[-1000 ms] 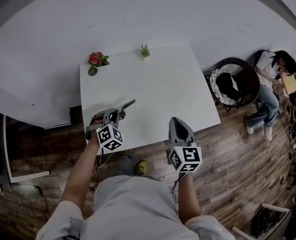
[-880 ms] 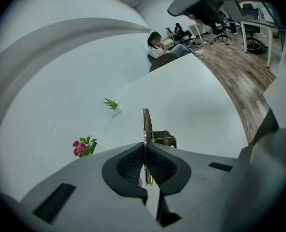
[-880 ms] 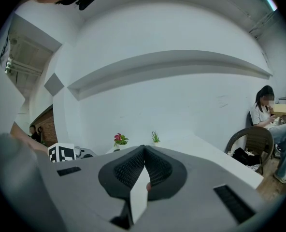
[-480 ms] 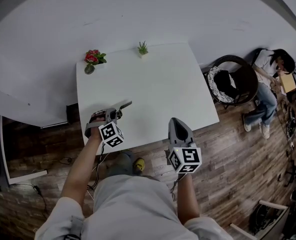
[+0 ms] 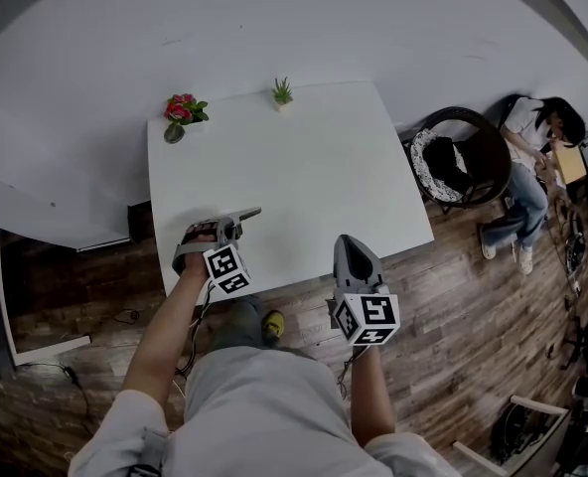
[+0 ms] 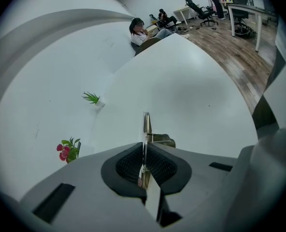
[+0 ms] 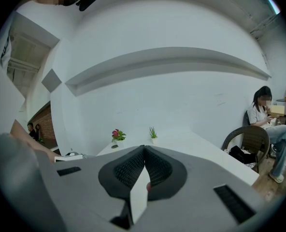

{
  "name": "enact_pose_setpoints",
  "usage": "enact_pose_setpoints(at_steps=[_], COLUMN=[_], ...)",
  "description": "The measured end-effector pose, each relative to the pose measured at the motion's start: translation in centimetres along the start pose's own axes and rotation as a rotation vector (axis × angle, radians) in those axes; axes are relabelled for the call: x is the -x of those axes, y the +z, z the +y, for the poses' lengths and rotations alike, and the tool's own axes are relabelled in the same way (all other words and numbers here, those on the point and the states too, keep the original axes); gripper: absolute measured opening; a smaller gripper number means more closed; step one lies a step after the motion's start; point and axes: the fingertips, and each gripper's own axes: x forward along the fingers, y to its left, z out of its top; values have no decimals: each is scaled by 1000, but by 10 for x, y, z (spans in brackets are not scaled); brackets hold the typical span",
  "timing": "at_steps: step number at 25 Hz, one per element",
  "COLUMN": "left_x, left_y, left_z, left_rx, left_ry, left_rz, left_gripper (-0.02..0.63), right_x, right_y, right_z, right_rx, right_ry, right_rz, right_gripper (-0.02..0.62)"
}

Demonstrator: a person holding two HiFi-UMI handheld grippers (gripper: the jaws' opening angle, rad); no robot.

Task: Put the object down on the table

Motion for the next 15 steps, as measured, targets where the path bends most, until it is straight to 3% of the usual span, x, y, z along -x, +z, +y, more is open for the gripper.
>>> enact_pose_setpoints(at_steps=[15], left_x=[0], left_y=[2], left_z=[-20], left_rx=[25], left_ry=[-54], left_rz=[6], left_gripper=[61], right_x=[2], right_y=[-5], right_z=[1], right_rx=[-7], right_ry=[0], right_rz=[7], right_gripper=[9])
